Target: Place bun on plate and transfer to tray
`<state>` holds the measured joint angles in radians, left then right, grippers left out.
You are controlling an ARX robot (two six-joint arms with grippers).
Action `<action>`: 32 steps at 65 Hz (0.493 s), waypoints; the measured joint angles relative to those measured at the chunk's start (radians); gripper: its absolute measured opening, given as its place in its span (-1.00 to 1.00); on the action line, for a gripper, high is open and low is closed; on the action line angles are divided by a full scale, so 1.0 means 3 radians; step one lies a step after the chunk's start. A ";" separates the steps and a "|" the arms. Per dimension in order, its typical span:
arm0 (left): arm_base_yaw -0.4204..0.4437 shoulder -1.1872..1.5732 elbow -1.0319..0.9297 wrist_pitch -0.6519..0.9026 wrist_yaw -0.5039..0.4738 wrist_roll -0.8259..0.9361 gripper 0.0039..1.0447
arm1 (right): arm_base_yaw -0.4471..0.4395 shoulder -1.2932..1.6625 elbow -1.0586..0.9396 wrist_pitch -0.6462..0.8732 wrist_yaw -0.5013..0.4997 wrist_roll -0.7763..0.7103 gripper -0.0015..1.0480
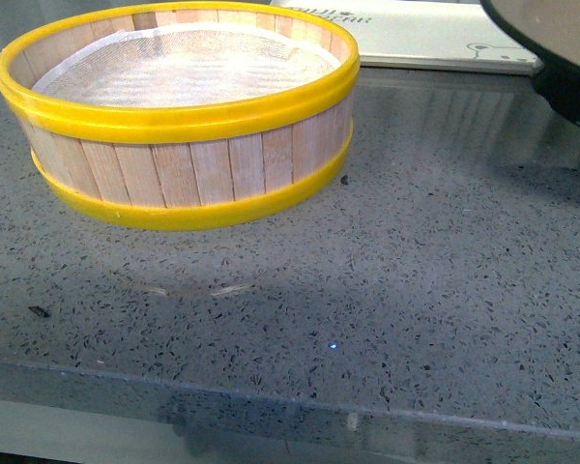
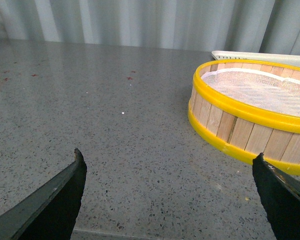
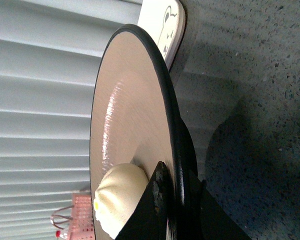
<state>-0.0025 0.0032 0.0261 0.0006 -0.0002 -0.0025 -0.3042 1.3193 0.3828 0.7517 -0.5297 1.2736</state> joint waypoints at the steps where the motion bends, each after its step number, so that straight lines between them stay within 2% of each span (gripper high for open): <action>1: 0.0000 0.0000 0.0000 0.0000 0.0000 0.0000 0.88 | 0.0003 0.0004 0.0001 0.0008 0.0011 0.0018 -0.95; 19: 0.0000 0.0000 0.0000 0.0000 0.0000 0.0001 0.88 | 0.0014 0.0323 0.0341 -0.0045 0.0130 0.0212 -0.95; 32: 0.0000 0.0000 0.0000 0.0000 0.0000 0.0000 0.88 | 0.0058 0.0767 0.1143 -0.0435 0.0281 0.0197 -0.95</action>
<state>-0.0025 0.0032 0.0261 0.0006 -0.0002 -0.0025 -0.2867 1.5494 0.7258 0.6212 -0.4454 1.3327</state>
